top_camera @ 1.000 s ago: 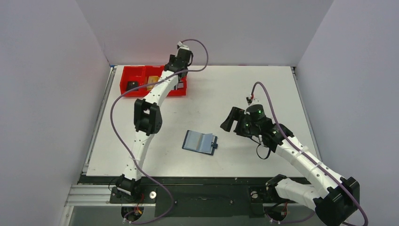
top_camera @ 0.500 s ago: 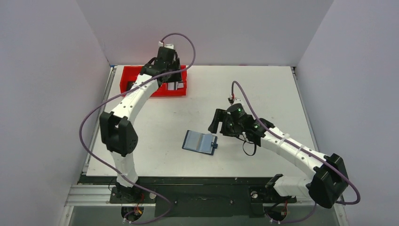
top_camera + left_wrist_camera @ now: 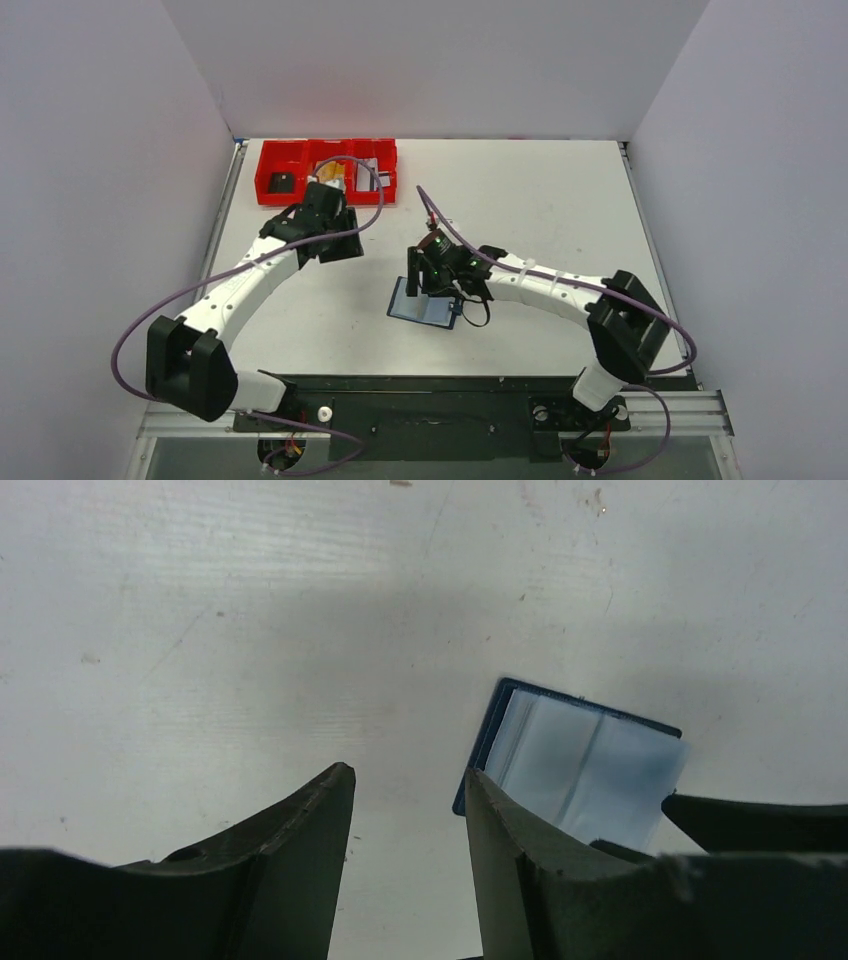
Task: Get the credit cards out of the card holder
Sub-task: Place the credit card in the storage box, then remove the credit card from the card holder.
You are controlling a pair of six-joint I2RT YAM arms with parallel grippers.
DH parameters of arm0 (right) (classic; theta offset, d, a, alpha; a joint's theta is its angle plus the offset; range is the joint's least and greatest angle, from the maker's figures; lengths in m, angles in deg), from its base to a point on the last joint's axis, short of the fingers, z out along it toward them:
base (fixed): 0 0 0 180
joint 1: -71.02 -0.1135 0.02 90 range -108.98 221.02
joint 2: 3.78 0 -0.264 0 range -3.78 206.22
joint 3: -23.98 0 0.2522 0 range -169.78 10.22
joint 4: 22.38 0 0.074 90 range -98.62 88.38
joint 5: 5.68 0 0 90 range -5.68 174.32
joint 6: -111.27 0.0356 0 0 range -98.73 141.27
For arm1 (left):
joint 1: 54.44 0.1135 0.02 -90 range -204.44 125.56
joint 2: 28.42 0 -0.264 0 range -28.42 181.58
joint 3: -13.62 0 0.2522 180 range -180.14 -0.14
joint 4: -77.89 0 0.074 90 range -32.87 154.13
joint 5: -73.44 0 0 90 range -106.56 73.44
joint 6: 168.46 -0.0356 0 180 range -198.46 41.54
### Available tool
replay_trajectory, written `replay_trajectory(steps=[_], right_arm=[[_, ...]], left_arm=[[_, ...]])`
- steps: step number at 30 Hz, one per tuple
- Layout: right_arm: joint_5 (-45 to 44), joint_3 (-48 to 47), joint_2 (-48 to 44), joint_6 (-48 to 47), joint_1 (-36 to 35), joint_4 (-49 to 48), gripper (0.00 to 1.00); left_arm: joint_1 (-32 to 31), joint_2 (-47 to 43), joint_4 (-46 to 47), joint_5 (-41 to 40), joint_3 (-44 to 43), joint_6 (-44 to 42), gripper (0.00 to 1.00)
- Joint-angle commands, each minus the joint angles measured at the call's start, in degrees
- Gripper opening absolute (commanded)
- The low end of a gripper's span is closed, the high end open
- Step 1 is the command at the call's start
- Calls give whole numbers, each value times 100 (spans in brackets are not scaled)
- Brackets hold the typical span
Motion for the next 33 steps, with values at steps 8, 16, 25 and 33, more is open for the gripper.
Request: replay_trajectory(steps=[8,16,25,33], right_arm=[[-529,-715,1238,145,-170,-20,67],[-718,-1084,1733,27,-346,230,62],[-686,-519,1681,-498,-369,-36,38],[-340,177,1428,-974,-153,-718,5]], left_arm=[[13,-582,979,892,1382,366,43],[0,-504,1192,1000,1647,475,43],[-110,-156,1756,1338,1949,1049,43],[-320,138,1966,1595,1979,1212,42]])
